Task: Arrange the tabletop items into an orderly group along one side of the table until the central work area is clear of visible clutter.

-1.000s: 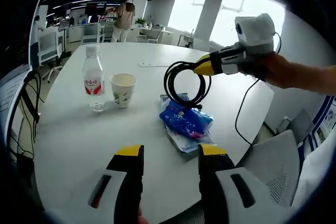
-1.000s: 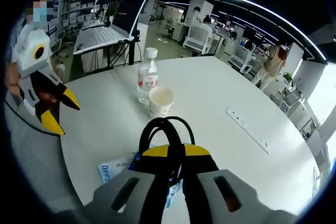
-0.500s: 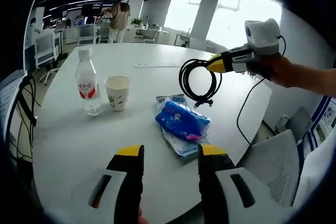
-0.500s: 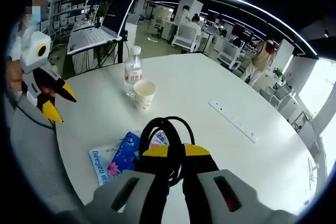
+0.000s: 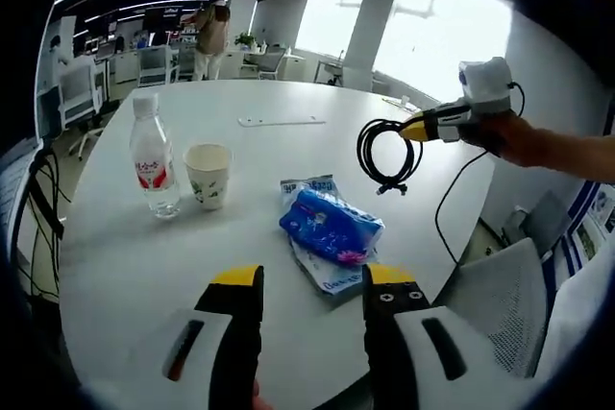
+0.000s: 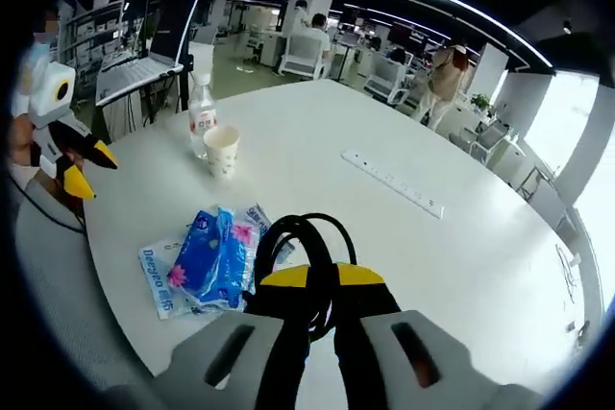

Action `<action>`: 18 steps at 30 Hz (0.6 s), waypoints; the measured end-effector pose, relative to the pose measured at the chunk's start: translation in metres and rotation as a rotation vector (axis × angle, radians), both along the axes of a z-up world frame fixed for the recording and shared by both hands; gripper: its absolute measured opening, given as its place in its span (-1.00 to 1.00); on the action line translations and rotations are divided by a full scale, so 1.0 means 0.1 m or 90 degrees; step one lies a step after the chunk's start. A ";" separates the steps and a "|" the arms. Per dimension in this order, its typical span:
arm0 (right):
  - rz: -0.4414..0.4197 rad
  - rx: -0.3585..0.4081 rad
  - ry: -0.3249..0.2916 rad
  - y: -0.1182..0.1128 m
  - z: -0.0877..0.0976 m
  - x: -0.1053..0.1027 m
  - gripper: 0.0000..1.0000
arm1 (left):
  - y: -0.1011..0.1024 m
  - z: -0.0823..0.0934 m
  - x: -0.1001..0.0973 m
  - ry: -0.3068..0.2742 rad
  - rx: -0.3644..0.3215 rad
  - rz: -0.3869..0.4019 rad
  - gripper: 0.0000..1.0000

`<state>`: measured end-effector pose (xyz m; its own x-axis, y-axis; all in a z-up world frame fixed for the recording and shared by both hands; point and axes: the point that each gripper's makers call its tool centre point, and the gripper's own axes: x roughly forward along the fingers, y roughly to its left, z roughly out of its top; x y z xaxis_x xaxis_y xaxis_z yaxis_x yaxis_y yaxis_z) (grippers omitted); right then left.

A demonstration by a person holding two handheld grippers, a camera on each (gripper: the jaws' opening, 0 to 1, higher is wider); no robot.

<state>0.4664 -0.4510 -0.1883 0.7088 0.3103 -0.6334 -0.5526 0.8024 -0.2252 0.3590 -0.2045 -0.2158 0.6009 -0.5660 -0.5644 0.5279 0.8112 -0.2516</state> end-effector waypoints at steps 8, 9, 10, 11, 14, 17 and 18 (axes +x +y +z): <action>-0.056 0.013 0.019 -0.35 -0.13 -0.06 -0.91 | 0.01 0.00 0.01 0.001 0.005 -0.003 -0.20; -0.061 0.013 0.022 -0.39 -0.14 -0.07 -0.91 | 0.01 0.00 0.02 0.002 0.005 -0.003 -0.20; -0.064 0.011 0.024 -0.41 -0.15 -0.08 -0.91 | 0.02 0.00 0.02 0.003 0.006 -0.003 -0.20; -0.068 0.011 0.027 -0.45 -0.17 -0.09 -0.91 | 0.02 0.00 0.02 0.003 0.007 -0.003 -0.20; -0.079 0.017 0.035 -0.52 -0.22 -0.10 -0.90 | 0.02 -0.01 0.02 0.005 0.009 -0.004 -0.20; -0.084 0.020 0.042 -0.53 -0.27 -0.11 -0.90 | 0.01 -0.01 0.02 0.007 0.010 -0.004 -0.20; -0.085 0.020 0.044 -0.52 -0.28 -0.12 -0.90 | 0.01 -0.01 0.01 0.008 0.011 -0.006 -0.20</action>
